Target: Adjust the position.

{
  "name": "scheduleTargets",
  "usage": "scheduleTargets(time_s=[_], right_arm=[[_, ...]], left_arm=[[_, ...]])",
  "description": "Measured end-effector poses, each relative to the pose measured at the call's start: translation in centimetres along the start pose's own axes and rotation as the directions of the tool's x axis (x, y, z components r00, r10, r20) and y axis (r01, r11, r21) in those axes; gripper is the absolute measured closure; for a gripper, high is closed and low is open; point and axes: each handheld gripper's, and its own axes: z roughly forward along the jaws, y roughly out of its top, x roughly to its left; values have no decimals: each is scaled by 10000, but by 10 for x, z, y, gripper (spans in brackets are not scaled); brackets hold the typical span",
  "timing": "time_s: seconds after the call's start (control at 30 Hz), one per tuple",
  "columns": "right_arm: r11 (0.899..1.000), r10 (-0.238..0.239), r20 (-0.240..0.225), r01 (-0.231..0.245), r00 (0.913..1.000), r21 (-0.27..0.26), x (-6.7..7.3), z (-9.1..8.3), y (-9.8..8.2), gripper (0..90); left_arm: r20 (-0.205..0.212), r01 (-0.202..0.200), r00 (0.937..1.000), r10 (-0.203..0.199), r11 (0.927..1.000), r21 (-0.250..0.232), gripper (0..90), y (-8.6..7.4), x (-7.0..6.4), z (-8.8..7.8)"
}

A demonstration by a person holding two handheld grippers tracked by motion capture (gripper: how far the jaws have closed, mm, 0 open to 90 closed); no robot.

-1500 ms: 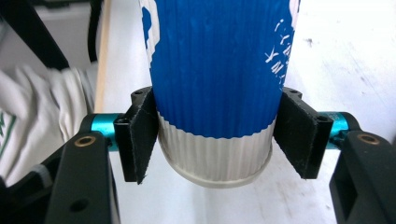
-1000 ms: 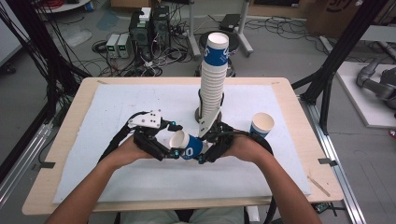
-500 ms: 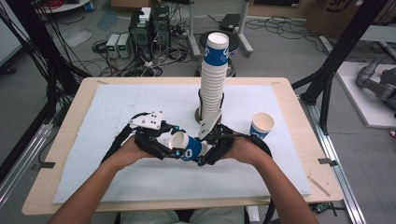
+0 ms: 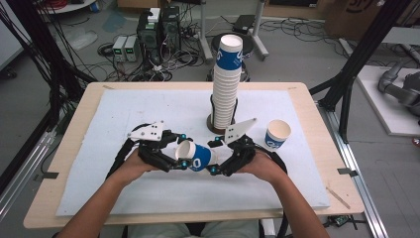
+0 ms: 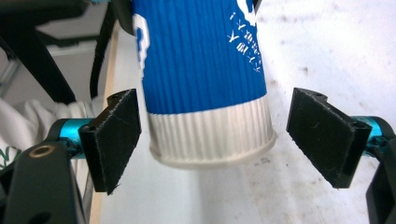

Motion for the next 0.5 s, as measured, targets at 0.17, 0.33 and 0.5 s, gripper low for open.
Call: scheduleTargets(time_s=[0.17, 0.33, 0.5], right_arm=[[9962, 148, 212, -129, 9997, -863, 3, -6, -11, 181], [9814, 499, 125, -467, 9987, -1861, 5, -10, -22, 181], [9705, 637, 154, -583, 9979, -2340, 5, -11, -30, 159]], left_arm=[[16, -45, 10000, 45, 9991, -416, 308, -5, -1, -2], [121, -122, 9998, 134, 9958, -903, 308, -8, -1, -5], [176, -156, 9997, 181, 9913, -1308, 308, -10, -1, -6]])
